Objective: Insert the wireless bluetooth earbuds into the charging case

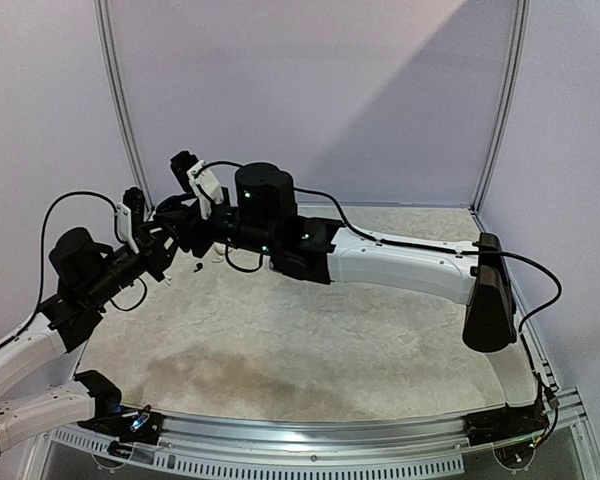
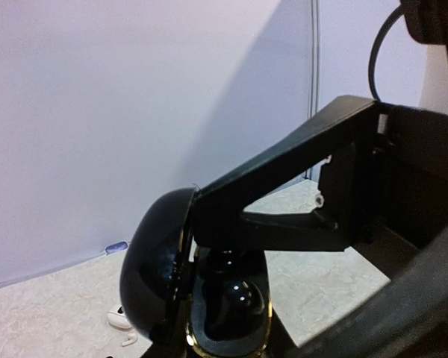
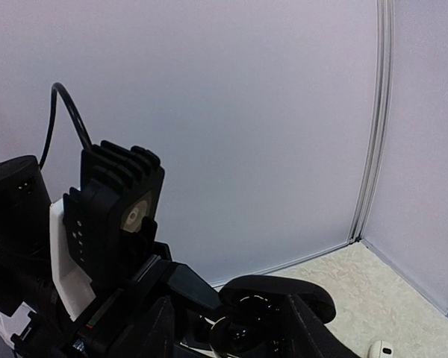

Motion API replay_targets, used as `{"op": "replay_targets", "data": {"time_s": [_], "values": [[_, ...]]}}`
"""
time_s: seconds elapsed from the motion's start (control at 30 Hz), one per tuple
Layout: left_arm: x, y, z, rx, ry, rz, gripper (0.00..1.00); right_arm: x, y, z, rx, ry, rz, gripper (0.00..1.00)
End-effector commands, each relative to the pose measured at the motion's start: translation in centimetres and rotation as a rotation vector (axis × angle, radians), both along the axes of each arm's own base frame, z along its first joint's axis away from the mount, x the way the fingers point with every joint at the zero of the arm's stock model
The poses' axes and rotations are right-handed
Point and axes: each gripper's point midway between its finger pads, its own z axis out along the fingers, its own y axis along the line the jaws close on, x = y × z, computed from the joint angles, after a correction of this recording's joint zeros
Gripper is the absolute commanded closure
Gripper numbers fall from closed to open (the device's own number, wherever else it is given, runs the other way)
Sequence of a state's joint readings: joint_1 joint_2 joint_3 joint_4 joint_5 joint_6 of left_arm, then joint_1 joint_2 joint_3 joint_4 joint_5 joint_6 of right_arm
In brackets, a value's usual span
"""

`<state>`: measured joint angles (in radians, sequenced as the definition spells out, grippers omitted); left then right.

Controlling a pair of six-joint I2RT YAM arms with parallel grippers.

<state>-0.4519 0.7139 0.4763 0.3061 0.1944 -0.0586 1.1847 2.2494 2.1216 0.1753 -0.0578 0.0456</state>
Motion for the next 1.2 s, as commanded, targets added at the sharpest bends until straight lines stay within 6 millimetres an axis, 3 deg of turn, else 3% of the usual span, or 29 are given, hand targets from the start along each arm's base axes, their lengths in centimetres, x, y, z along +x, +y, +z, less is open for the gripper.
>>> {"op": "replay_targets", "data": {"time_s": [0.0,0.27,0.47,0.57,0.73,0.93,1.17], "values": [[-0.7,-0.4,1.6,-0.065,0.001,-0.040,1.00,-0.6,0.1,-0.1,-0.044,-0.020,0.018,0.46],[-1.0,-0.9,1.2,-0.113,0.055,-0.077,1.00,-1.7,-2.9,5.2,-0.030,-0.097,0.110,0.40],[-1.7,-1.8,1.4,-0.130,0.063,-0.147,1.00,-2.1,-6.5,8.8,0.015,-0.084,0.197,0.37],[-2.3,-2.5,1.9,-0.146,0.057,-0.211,1.00,-1.6,-8.1,8.2,-0.006,-0.005,0.248,0.36],[-4.3,-4.1,3.6,-0.173,0.029,-0.372,1.00,-1.5,-9.7,4.4,-0.096,0.125,0.325,0.40],[-6.3,-5.8,5.5,-0.201,0.025,-0.551,1.00,-3.0,-10.3,3.7,-0.091,0.140,0.402,0.42],[-6.8,-6.6,6.7,-0.191,0.015,-0.627,1.00,-3.4,-10.0,3.3,-0.064,0.168,0.463,0.47]]}}
